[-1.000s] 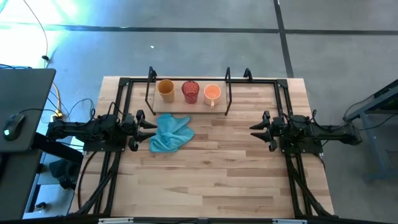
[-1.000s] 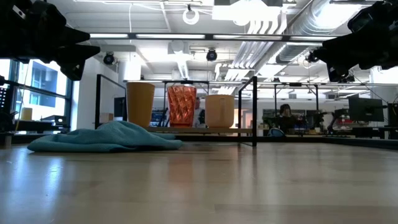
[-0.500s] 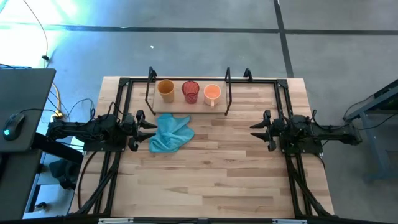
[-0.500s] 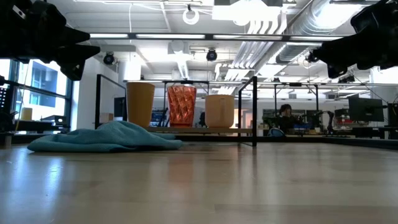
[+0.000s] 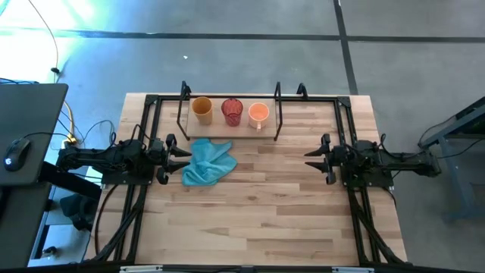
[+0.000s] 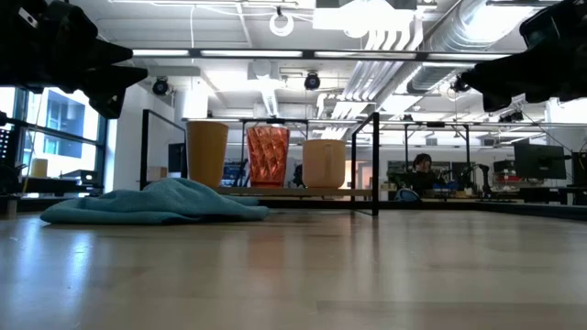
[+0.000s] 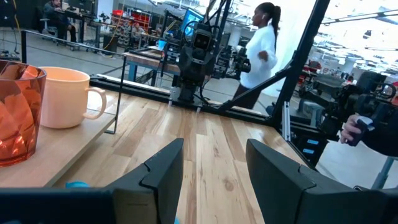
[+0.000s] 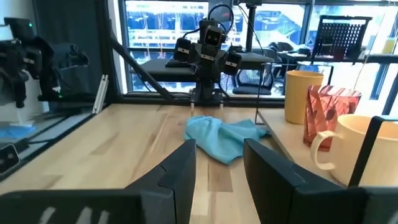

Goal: Stack small to large cups/mugs on shelf
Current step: Return to Home Position

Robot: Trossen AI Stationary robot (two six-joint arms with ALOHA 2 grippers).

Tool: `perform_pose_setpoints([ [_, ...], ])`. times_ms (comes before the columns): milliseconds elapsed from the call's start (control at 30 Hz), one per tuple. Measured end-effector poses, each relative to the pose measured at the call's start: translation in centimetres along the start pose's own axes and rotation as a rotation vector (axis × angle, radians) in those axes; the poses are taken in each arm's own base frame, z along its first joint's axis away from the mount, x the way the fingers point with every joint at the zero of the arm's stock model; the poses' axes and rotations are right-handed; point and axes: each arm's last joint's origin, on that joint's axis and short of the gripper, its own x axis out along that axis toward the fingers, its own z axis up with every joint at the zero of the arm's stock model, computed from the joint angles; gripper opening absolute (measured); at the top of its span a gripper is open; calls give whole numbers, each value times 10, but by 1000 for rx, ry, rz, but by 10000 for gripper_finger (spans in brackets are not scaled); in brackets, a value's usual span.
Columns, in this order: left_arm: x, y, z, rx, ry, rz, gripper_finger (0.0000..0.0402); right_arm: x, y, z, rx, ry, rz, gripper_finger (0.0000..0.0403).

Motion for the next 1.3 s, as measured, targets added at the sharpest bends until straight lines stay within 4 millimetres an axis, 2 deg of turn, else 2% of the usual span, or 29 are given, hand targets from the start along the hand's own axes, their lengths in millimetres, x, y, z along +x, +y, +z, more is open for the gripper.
perform_pose_setpoints([
  [1300, 0, 0, 0, 0, 0, 0, 163, 0, 0, 0, 16, 0, 2, 126],
])
